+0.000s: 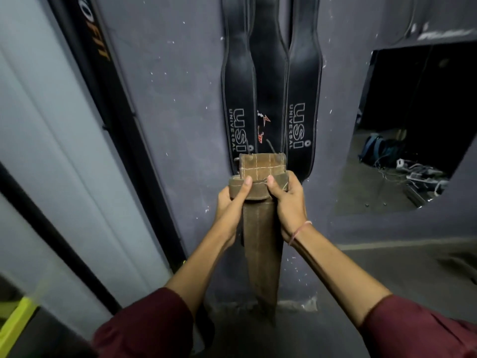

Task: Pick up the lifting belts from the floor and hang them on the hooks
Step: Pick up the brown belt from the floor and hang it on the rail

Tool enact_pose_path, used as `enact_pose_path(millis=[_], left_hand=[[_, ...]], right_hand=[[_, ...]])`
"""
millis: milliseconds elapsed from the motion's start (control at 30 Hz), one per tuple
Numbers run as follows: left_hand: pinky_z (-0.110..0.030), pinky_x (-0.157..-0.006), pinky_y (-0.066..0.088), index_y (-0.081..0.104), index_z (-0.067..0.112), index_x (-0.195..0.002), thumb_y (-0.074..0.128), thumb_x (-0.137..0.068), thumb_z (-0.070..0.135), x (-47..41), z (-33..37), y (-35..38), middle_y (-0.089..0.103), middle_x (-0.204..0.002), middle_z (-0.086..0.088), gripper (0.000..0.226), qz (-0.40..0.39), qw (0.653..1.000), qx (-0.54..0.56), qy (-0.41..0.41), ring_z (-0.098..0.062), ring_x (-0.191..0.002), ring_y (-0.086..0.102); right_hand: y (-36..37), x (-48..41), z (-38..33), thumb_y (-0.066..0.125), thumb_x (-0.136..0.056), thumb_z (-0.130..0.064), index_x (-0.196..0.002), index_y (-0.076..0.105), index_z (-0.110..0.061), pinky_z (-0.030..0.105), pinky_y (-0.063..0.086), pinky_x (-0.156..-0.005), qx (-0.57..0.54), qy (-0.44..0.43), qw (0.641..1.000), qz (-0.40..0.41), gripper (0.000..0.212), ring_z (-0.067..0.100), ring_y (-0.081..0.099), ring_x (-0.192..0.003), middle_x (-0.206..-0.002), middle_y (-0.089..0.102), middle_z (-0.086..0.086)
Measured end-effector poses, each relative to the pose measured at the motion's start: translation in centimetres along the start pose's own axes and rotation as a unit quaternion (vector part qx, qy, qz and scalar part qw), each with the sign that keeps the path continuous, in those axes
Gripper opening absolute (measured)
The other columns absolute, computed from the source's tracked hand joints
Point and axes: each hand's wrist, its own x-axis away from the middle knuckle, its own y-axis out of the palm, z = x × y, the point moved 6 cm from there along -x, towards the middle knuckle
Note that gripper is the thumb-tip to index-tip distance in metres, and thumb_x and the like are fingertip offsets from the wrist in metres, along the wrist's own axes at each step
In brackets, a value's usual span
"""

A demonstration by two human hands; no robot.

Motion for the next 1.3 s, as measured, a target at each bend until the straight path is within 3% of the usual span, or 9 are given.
enact_pose_path(millis=[200, 333, 567, 633, 767, 933, 1067, 1133, 1300], left_hand=[[-0.022, -0.091, 0.053, 0.055, 0.011, -0.129, 0.069, -0.085, 0.027, -1.6, 3.5, 1.6, 0.071, -0.118, 0.002, 0.048, -0.119, 0.988, -0.094, 0.024, -0.008, -0.111, 0.066], [-0.031, -0.095, 0.052, 0.061, 0.010, -0.119, 0.071, -0.088, 0.013, -3.2, 5.8, 1.5, 0.073, -0.110, 0.002, 0.032, -0.038, 0.979, -0.155, 0.126, -0.007, -0.104, 0.068], [-0.015, -0.091, 0.050, 0.058, 0.007, -0.124, 0.065, -0.092, 0.013, -4.3, 12.6, 3.3, 0.071, -0.111, 0.004, 0.033, 0.043, 0.959, -0.142, 0.242, 0.000, -0.102, 0.066], [-0.018, -0.091, 0.051, 0.059, 0.007, -0.122, 0.064, -0.093, 0.014, -4.7, 13.5, 3.6, 0.071, -0.110, 0.003, 0.031, 0.057, 0.957, -0.132, 0.251, -0.001, -0.101, 0.067], [-0.033, -0.096, 0.052, 0.061, 0.007, -0.118, 0.065, -0.093, 0.018, -5.4, 15.8, 3.2, 0.071, -0.106, 0.001, 0.028, 0.092, 0.951, -0.113, 0.274, -0.009, -0.101, 0.067], [-0.048, -0.101, 0.049, 0.062, 0.001, -0.117, 0.065, -0.092, 0.020, -7.3, 17.4, 1.7, 0.071, -0.111, -0.010, 0.031, 0.104, 0.952, -0.100, 0.270, -0.023, -0.108, 0.066], [-0.053, -0.100, 0.049, 0.064, 0.004, -0.113, 0.068, -0.088, 0.026, -7.7, 16.6, 1.7, 0.073, -0.109, -0.010, 0.034, 0.093, 0.963, -0.078, 0.240, -0.026, -0.106, 0.067], [-0.055, -0.097, 0.051, 0.065, 0.006, -0.110, 0.069, -0.086, 0.028, -7.9, 16.2, 1.9, 0.073, -0.107, -0.010, 0.033, 0.088, 0.968, -0.065, 0.225, -0.027, -0.103, 0.069], [-0.057, -0.096, 0.051, 0.068, 0.010, -0.104, 0.070, -0.087, 0.022, -9.0, 15.9, 1.7, 0.074, -0.106, -0.013, 0.021, 0.084, 0.977, -0.031, 0.194, -0.031, -0.103, 0.069]], right_hand=[[0.1, -2.0, -3.5, 0.058, -0.096, -0.013, -0.109, 0.060, -0.004, 0.038, 0.054, -0.091, 0.018, -0.025, 0.999, 0.037, 0.016, 0.017, 0.067, -0.095, -0.107, 0.071, 0.012], [1.2, -3.4, -5.9, 0.059, -0.096, -0.017, -0.109, 0.063, -0.011, 0.042, 0.053, -0.097, 0.029, -0.045, 0.998, 0.015, 0.015, 0.017, 0.069, -0.098, -0.105, 0.073, 0.007], [3.5, -6.0, -11.7, 0.049, -0.097, -0.043, -0.123, 0.055, -0.017, 0.041, 0.050, -0.100, 0.102, -0.091, 0.989, -0.049, 0.037, 0.018, 0.064, -0.113, -0.119, 0.067, 0.002], [3.5, -6.2, -11.6, 0.050, -0.097, -0.040, -0.125, 0.054, -0.016, 0.038, 0.053, -0.096, 0.095, -0.083, 0.990, -0.066, 0.037, 0.019, 0.064, -0.111, -0.119, 0.066, 0.004], [1.9, -2.7, -4.1, 0.055, -0.097, -0.016, -0.123, 0.058, -0.005, 0.029, 0.058, -0.085, 0.062, -0.009, 0.988, -0.141, 0.029, 0.023, 0.068, -0.106, -0.118, 0.069, 0.011], [-0.5, 4.0, 6.6, 0.079, -0.065, -0.058, -0.114, 0.067, -0.003, 0.031, 0.057, -0.083, 0.090, 0.122, 0.975, -0.164, 0.074, 0.025, 0.071, -0.101, -0.111, 0.073, 0.014], [2.9, -2.0, -4.3, 0.056, -0.096, -0.017, -0.122, 0.060, -0.001, 0.027, 0.058, -0.083, 0.064, -0.022, 0.992, -0.102, 0.031, 0.021, 0.070, -0.103, -0.116, 0.070, 0.013], [4.5, -4.3, -9.1, 0.052, -0.098, -0.009, -0.121, 0.059, 0.001, 0.027, 0.059, -0.079, 0.014, -0.058, 0.993, -0.100, 0.026, 0.018, 0.071, -0.095, -0.110, 0.071, 0.012], [2.4, -0.7, -2.9, 0.061, -0.092, -0.006, -0.118, 0.064, -0.007, 0.034, 0.059, -0.081, 0.000, -0.007, 0.995, -0.096, 0.025, 0.031, 0.069, -0.105, -0.111, 0.073, 0.011]])
